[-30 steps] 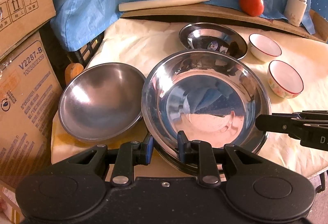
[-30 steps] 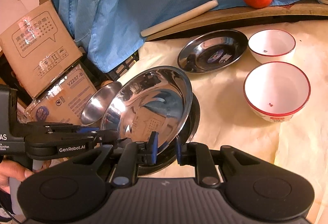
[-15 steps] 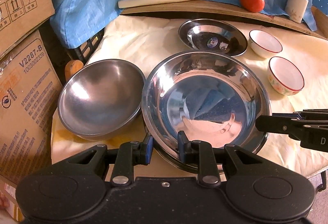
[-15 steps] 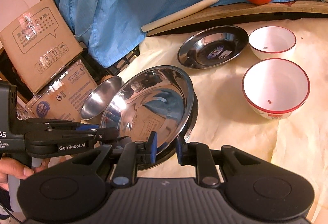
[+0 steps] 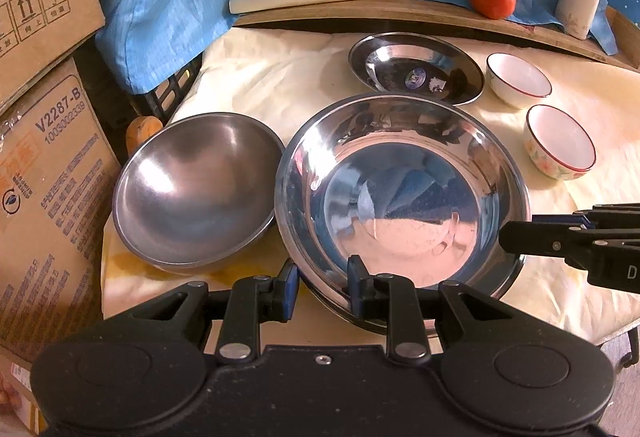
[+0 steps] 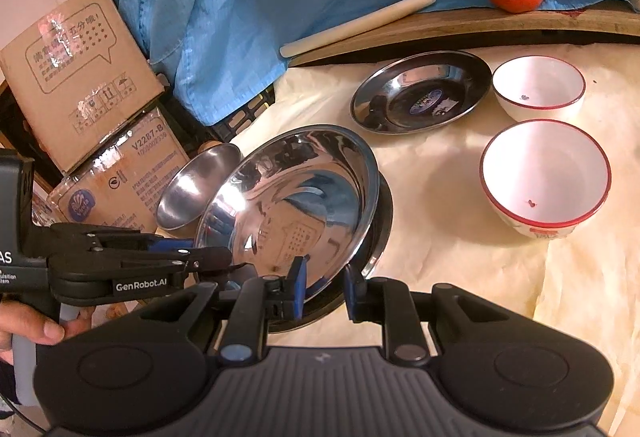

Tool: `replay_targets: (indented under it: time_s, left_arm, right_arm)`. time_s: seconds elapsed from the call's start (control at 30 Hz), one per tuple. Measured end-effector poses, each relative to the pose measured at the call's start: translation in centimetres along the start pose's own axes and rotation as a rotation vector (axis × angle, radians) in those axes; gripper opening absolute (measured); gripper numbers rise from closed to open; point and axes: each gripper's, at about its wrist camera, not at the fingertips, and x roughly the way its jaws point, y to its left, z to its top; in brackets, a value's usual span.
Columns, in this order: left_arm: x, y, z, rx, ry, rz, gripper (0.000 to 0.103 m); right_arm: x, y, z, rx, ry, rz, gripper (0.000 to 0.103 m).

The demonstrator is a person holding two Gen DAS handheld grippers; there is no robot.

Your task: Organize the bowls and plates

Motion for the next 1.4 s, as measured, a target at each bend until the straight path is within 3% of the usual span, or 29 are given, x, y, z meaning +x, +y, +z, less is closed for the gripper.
replay_targets:
  time_s: [0.57,0.8,1.0,1.07,1.23,1.4]
  left_arm:
    - [0.2,0.1,0.7,0.063,0.032,-0.036,0.034]
    - [-0.4,0.3,2.1,0.148,0.03,-0.019,0.034]
    - [0.3,1.0,4.5,0.12,0.104,-0.074,0.034]
    - [0.2,0.9,5.6,0.116,0.118,-0.071,0.04]
    - [0.3,1.8,8.6,0.059,0.174,-0.083,0.042]
    - [0.3,2.4,10.2,-0.027,0.208,-0.065,0.056]
  right_arm:
    - [0.1,1.0,1.1,-0.088,0.063,-0.03,0.027]
    - [0.6,1.1,2.5,-0.159,0.13,-0.058,0.036]
    - [1.6,0.7,4.7,-0.155,0.225,-0.051,0.037]
    - [1.9,0.6,5.9,-0.153,0.257,-0.057,0.042]
    - [2.3,1.3,9.2,-0.16,0.336,-0.105,0.054]
    - [2.6,2.4,12.3,-0.178,0.392,-0.151,0.067]
